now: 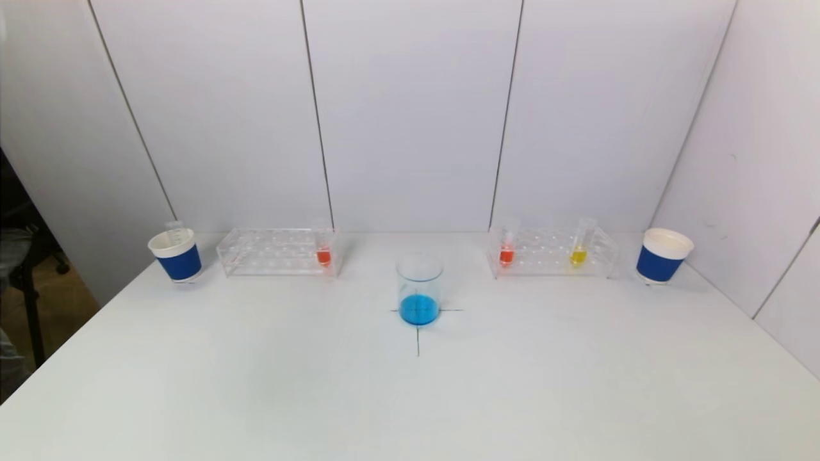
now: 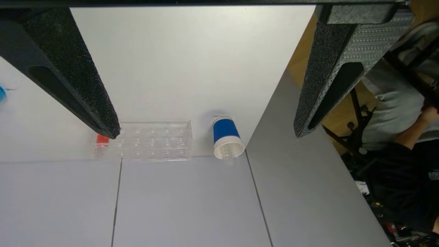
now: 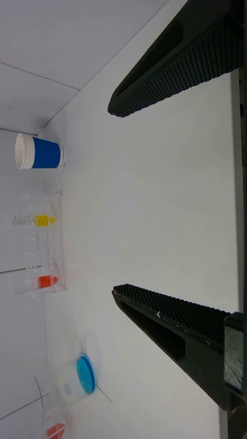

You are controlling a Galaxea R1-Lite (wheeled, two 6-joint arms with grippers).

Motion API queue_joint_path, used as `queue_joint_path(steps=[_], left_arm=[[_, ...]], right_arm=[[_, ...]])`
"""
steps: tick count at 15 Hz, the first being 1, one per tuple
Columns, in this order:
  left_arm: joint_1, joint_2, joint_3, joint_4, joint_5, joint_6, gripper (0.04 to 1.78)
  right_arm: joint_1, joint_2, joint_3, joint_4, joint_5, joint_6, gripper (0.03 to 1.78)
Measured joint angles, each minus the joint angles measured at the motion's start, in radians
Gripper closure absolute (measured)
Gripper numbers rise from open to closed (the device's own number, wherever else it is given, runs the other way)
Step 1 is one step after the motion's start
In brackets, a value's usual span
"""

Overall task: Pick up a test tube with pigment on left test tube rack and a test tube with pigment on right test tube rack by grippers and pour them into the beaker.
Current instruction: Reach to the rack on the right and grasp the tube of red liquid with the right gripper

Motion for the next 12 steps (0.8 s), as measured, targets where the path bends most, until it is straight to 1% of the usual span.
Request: queue_joint_path(steps=[4, 7, 9, 12], left_arm=[[0.000, -0.212, 0.099, 0.137, 0.047, 0.039, 0.06], [0.012, -0.346, 0.180, 0.174, 0.058, 0.083, 0.06], [0.030, -0.416, 0.227, 0.179, 0.043, 0.088, 0.06], [0.047, -0.507, 0.283, 0.197, -0.015, 0.092, 0.06]], right_arm=[[0.000, 0.000, 0.000, 0.000, 0.000, 0.000, 0.04], [0.000, 0.000, 0.000, 0.000, 0.000, 0.000, 0.04], [0.000, 0.000, 0.000, 0.000, 0.000, 0.000, 0.04], [0.000, 0.000, 0.000, 0.000, 0.000, 0.000, 0.04]])
